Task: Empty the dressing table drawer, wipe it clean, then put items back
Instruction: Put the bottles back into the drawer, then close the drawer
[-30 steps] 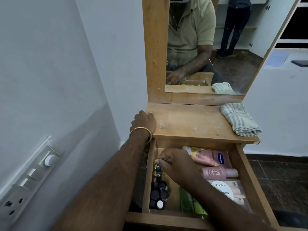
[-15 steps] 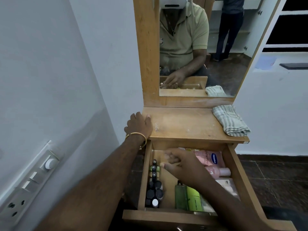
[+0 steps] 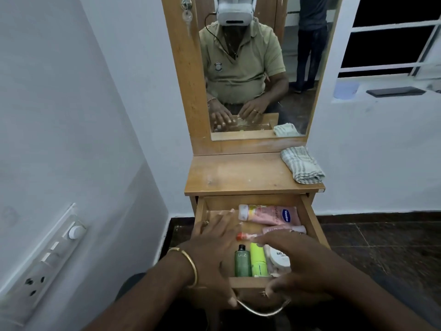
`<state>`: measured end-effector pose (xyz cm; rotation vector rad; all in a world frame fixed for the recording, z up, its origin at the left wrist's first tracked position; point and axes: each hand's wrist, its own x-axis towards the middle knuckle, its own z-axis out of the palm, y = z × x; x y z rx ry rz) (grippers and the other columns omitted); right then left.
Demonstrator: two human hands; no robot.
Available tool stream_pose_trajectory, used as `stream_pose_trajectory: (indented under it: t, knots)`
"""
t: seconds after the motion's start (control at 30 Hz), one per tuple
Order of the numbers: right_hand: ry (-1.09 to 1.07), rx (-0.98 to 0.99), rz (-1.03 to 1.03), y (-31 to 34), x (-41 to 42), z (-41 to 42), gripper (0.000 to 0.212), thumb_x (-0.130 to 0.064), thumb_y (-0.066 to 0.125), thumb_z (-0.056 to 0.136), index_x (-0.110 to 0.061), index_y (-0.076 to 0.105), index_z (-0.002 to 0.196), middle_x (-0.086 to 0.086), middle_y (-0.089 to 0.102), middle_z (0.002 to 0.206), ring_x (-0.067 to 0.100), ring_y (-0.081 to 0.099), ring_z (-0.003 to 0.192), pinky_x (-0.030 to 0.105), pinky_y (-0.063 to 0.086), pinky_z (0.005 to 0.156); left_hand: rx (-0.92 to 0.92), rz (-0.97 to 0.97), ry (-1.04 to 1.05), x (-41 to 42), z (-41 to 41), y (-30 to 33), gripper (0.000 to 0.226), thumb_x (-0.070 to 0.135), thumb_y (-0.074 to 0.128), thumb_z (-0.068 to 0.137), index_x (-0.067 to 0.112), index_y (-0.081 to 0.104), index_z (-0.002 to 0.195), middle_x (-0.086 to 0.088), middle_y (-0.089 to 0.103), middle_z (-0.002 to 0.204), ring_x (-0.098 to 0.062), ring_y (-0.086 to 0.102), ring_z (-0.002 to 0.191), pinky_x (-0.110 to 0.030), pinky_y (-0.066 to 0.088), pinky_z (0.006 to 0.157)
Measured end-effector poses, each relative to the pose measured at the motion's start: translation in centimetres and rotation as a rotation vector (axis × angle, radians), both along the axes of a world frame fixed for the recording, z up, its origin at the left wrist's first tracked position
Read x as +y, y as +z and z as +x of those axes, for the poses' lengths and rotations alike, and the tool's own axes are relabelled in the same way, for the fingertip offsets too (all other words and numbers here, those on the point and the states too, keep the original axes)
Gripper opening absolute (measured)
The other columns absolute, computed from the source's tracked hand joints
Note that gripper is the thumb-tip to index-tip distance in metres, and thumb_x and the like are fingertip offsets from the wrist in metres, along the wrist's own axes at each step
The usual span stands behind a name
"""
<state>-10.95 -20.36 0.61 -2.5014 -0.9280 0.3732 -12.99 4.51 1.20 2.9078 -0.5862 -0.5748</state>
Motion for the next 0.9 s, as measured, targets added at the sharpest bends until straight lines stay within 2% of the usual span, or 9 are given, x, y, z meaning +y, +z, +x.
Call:
stream_pose_trajectory:
  t: [0.07, 0.17, 0.27, 0.43, 0.5, 0.6, 0.73, 0.9]
  knots:
    - [-0.008, -0.005, 0.005, -0.1, 0.1, -0.1, 0.088, -0.062, 0.08, 0.065, -0.055, 0.034, 0.14, -0.036, 0.035, 0.141, -0.01, 0.029, 0.129, 0.022, 0.031, 0.109, -0.044, 0.058, -0.005, -0.2, 0.1, -0.1, 0.144, 0.07, 0.08, 0.054, 0.032, -0.018, 0.152, 0.008, -0.038, 0.154, -0.019, -0.037, 0.141, -0.058, -0.01, 0.118]
    - [-0.03, -0.005, 0.023, -0.6, 0.0, 0.4, 0.09, -0.063, 0.079, 0.064, -0.055, 0.033, 0.141, -0.032, 0.035, 0.147, -0.005, 0.029, 0.134, 0.028, 0.032, 0.112, -0.088, 0.098, 0.003, 0.0, 0.7, -0.1, 0.141, 0.076, 0.075, 0.054, 0.033, -0.017, 0.152, 0.006, -0.037, 0.156, -0.021, -0.035, 0.142, -0.055, -0.015, 0.115]
    - [-0.079, -0.014, 0.024, -0.9, 0.0, 1.7, 0.091, -0.063, 0.081, 0.062, -0.051, 0.037, 0.141, -0.03, 0.039, 0.145, -0.003, 0.035, 0.132, 0.028, 0.035, 0.109, -0.106, 0.092, 0.036, 0.4, 1.4, 0.1, 0.138, 0.079, 0.072, 0.055, 0.03, -0.012, 0.153, 0.005, -0.035, 0.157, -0.021, -0.031, 0.144, -0.054, -0.012, 0.116]
    - [-0.144, -0.099, 0.015, -0.6, 0.6, 4.6, 0.087, -0.066, 0.08, 0.06, -0.047, 0.044, 0.137, -0.025, 0.044, 0.14, 0.001, 0.041, 0.125, 0.031, 0.036, 0.105, -0.147, 0.054, 0.11, 0.8, 4.0, 0.9, 0.13, 0.072, 0.074, 0.059, 0.027, 0.0, 0.156, 0.004, -0.022, 0.162, -0.021, -0.018, 0.149, -0.054, -0.005, 0.12]
    - [-0.168, -0.159, -0.025, -0.3, 1.0, 6.0, 0.087, -0.065, 0.079, 0.062, -0.045, 0.043, 0.138, -0.023, 0.042, 0.141, 0.004, 0.041, 0.125, 0.035, 0.036, 0.105, -0.181, 0.067, 0.129, 0.6, 5.3, 1.0, 0.127, 0.07, 0.075, 0.061, 0.027, 0.002, 0.156, 0.004, -0.017, 0.163, -0.022, -0.014, 0.15, -0.053, -0.003, 0.12]
    - [-0.204, -0.235, -0.086, 0.1, 1.7, 7.8, 0.091, -0.066, 0.077, 0.064, -0.041, 0.04, 0.142, -0.015, 0.041, 0.138, 0.009, 0.041, 0.122, 0.035, 0.04, 0.098, -0.22, 0.095, 0.16, 0.5, 7.2, 0.9, 0.122, 0.066, 0.074, 0.065, 0.025, 0.004, 0.155, 0.002, -0.01, 0.165, -0.022, -0.009, 0.151, -0.052, 0.001, 0.12]
    - [-0.225, -0.274, -0.136, 0.5, 2.7, 10.2, 0.096, -0.065, 0.076, 0.066, -0.033, 0.036, 0.147, -0.009, 0.037, 0.138, 0.015, 0.039, 0.122, 0.036, 0.039, 0.098, -0.288, 0.166, 0.174, 0.1, 9.2, 1.3, 0.111, 0.062, 0.074, 0.067, 0.022, 0.017, 0.153, -0.001, 0.006, 0.164, -0.024, 0.006, 0.15, -0.052, 0.009, 0.118]
    - [-0.219, -0.329, -0.264, 1.0, 4.0, 12.2, 0.09, -0.063, 0.072, 0.072, -0.029, 0.036, 0.148, -0.005, 0.037, 0.141, 0.021, 0.036, 0.128, 0.043, 0.036, 0.102, -0.405, 0.192, 0.15, -0.3, 10.5, 1.0, 0.072, 0.057, 0.071, 0.074, 0.026, 0.046, 0.135, 0.001, 0.039, 0.15, -0.022, 0.029, 0.139, -0.049, 0.019, 0.111]
